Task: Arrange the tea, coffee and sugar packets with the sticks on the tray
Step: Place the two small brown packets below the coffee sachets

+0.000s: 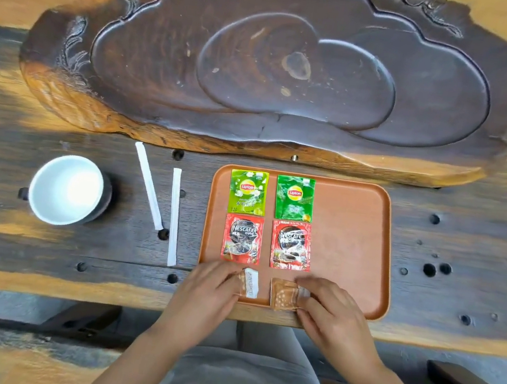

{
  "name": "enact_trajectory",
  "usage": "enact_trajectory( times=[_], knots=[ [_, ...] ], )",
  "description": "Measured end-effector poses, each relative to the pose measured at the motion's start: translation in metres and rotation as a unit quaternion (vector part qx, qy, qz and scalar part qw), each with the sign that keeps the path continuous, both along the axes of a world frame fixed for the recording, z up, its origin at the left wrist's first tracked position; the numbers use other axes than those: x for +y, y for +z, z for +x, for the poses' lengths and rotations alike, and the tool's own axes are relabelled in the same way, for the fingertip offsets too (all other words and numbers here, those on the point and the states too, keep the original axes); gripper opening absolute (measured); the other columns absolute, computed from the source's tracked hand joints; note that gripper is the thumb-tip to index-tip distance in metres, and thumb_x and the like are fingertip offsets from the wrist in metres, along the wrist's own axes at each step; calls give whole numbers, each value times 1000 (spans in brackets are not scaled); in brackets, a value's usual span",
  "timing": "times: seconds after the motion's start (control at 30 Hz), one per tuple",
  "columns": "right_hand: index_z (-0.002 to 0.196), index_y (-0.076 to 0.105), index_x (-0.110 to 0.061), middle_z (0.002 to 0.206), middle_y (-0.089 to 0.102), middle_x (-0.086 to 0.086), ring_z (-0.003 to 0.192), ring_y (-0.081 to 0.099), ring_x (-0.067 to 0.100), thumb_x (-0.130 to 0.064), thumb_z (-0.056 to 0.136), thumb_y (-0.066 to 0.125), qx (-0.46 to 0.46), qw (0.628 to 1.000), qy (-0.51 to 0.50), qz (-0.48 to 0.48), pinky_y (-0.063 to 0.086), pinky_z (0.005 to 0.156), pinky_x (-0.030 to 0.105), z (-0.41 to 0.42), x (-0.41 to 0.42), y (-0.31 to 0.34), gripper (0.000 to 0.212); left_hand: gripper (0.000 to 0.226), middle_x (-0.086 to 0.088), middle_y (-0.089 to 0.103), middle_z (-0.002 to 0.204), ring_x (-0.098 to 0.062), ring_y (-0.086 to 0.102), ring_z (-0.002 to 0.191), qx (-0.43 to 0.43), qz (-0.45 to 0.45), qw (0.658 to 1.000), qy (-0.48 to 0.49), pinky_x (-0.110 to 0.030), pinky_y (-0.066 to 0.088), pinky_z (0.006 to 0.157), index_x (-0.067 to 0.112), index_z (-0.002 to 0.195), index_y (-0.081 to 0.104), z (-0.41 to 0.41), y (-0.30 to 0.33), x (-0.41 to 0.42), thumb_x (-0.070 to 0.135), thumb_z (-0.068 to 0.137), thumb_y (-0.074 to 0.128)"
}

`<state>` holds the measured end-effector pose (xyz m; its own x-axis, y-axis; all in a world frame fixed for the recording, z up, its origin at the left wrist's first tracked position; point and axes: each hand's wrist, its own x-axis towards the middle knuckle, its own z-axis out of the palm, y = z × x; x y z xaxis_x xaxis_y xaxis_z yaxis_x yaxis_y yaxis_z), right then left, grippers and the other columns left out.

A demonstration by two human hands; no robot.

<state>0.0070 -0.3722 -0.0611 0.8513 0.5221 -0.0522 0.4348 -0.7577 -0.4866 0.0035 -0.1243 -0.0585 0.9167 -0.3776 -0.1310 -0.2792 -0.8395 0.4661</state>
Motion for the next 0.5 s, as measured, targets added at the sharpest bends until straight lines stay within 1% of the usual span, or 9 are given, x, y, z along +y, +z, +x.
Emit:
enact_trajectory(
  times=[0.03,0.1,0.2,0.27,0.33,0.5],
  knots=[
    [86,63,-12,113,66,7,107,56,24,-20,87,54,3,1000,-6,-3,48,84,33,-1,0,0,12,15,-2,66,108,-15,47,105,2,-4,1000,-1,-29,38,90,15,80,65,-1,0,0,23,78,52],
    [89,65,-12,117,64,7,110,54,24,-22,85,55,4,1000,-23,-7,47,86,35,-3,1,3,14,19,-4,60,118,-17,44,113,6,-6,1000,7,-29,34,95,15,89,64,-5,2,0,26,78,53],
    [105,63,-13,119,63,8,109,54,25,-22,84,55,-11,999,-35,-10,46,86,36,-9,7,6,24,31,-4,51,126,-18,42,118,15,-4,1000,24,-28,31,98,17,106,59,-12,7,-1,30,78,55],
    [111,62,-12,117,63,9,105,54,26,-22,83,55,-26,999,-25,-20,43,86,36,-15,13,6,31,39,-4,54,123,-19,45,116,36,0,999,25,-30,37,94,20,114,56,-19,9,-2,34,78,55],
    [114,61,-11,115,64,9,104,52,26,-23,81,54,-28,999,-13,-39,39,88,36,-20,17,4,35,43,-4,55,121,-20,48,113,59,8,998,16,-34,43,91,23,119,52,-25,6,-1,36,77,55],
    [118,60,-10,118,63,10,108,48,26,-25,82,51,-14,996,-16,-85,37,89,38,-27,24,-1,40,45,-2,50,123,-21,47,114,82,14,997,4,-35,43,92,25,122,51,-31,-1,0,37,79,54]
  ],
)
